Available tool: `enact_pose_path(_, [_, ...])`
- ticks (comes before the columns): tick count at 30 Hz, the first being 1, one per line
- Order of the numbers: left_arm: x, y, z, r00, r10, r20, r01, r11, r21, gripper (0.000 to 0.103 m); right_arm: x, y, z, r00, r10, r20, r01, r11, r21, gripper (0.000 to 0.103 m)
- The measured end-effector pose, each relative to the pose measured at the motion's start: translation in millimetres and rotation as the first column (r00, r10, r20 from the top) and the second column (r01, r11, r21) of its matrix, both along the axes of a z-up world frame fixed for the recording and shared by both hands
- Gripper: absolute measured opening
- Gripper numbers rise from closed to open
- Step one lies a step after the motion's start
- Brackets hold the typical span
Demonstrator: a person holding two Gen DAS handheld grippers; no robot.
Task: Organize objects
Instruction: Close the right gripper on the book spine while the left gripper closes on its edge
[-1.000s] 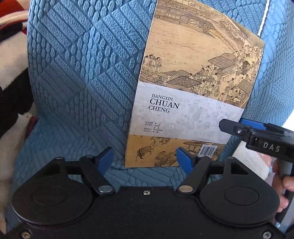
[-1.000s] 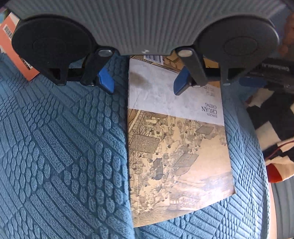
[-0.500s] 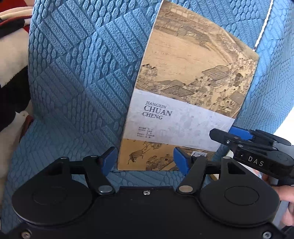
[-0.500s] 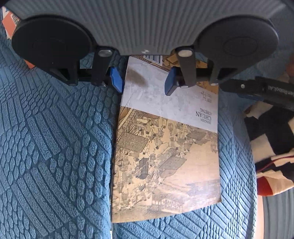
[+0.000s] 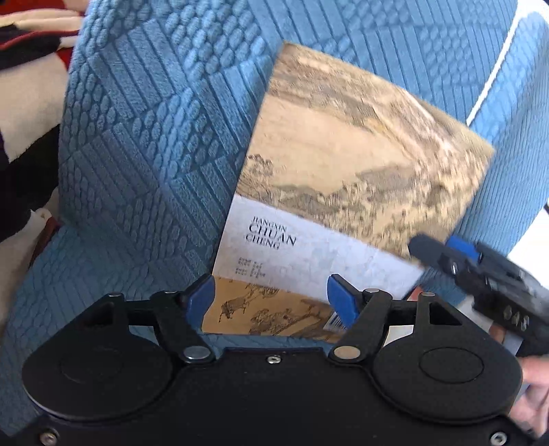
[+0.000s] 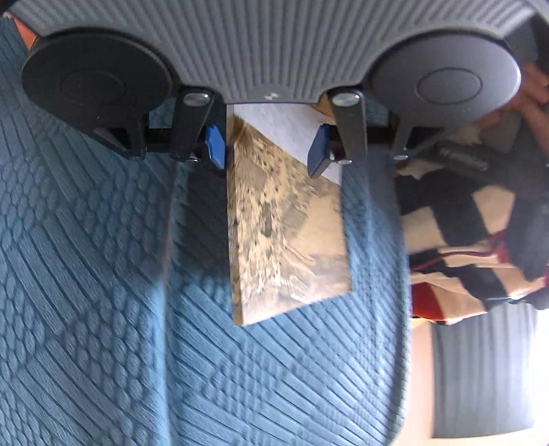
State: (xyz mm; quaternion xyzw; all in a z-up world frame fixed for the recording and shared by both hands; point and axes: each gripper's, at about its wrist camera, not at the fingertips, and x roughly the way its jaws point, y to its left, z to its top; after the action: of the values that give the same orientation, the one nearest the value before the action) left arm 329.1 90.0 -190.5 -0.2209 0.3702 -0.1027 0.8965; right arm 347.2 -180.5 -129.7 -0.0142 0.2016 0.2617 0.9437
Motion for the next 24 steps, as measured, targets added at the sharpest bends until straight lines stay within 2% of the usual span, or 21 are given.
enact_pose_path(3, [2.4,7.4,3.4,1.000,0.023,0.019,-0.022,0.998,-0.067,0.074,-6.4,1.6,4.2,0.999,0.042,0.019,-0.042,0.999,-0.001,0.049])
enact_pose_path(5, [-0.6,12.4,7.7,0.999,0.023,0.045,-0.018,0.994,-0.107,0.075,-8.7,7.3,4.5,0.998,0.065,0.025,-0.065,0.998,-0.008,0.040])
enact_pose_path(7, [-3.0,14.9,12.2,0.998,0.011,0.067,-0.001,0.989,-0.148,0.076,-10.1,11.8,4.3,0.996,0.090,0.021,-0.090,0.996,-0.013,0.023])
enact_pose_path(9, [-5.4,18.6,17.7,0.996,-0.008,0.090,0.026,0.978,-0.206,0.077,-12.3,17.6,3.3,0.994,0.108,0.023,-0.107,0.994,-0.032,0.013])
enact_pose_path(12, [-12.1,29.5,26.7,0.990,-0.016,0.137,0.058,0.949,-0.310,0.082,-18.9,23.6,1.6,0.991,0.127,0.038,-0.125,0.990,-0.059,0.013])
enact_pose_path(16, [-23.0,47.8,36.2,0.985,-0.010,0.172,0.088,0.888,-0.452,0.085,-24.6,28.4,2.1,0.989,0.138,0.044,-0.135,0.988,-0.077,0.013])
enact_pose_path(19, [-28.1,57.3,39.2,0.983,-0.005,0.182,0.098,0.855,-0.510,0.085,-33.9,29.8,2.6,0.987,0.149,0.059,-0.142,0.984,-0.110,0.012])
enact_pose_path(21, [-30.7,61.3,37.6,0.985,0.004,0.170,0.090,0.835,-0.542,0.085,-43.3,33.5,2.5,0.983,0.163,0.085,-0.147,0.975,-0.169,0.011])
enact_pose_path(24, [-32.6,66.8,34.0,0.988,-0.013,0.153,0.103,0.792,-0.601,0.085,-55.3,34.7,3.0,0.979,0.182,0.088,-0.162,0.967,-0.197,0.011])
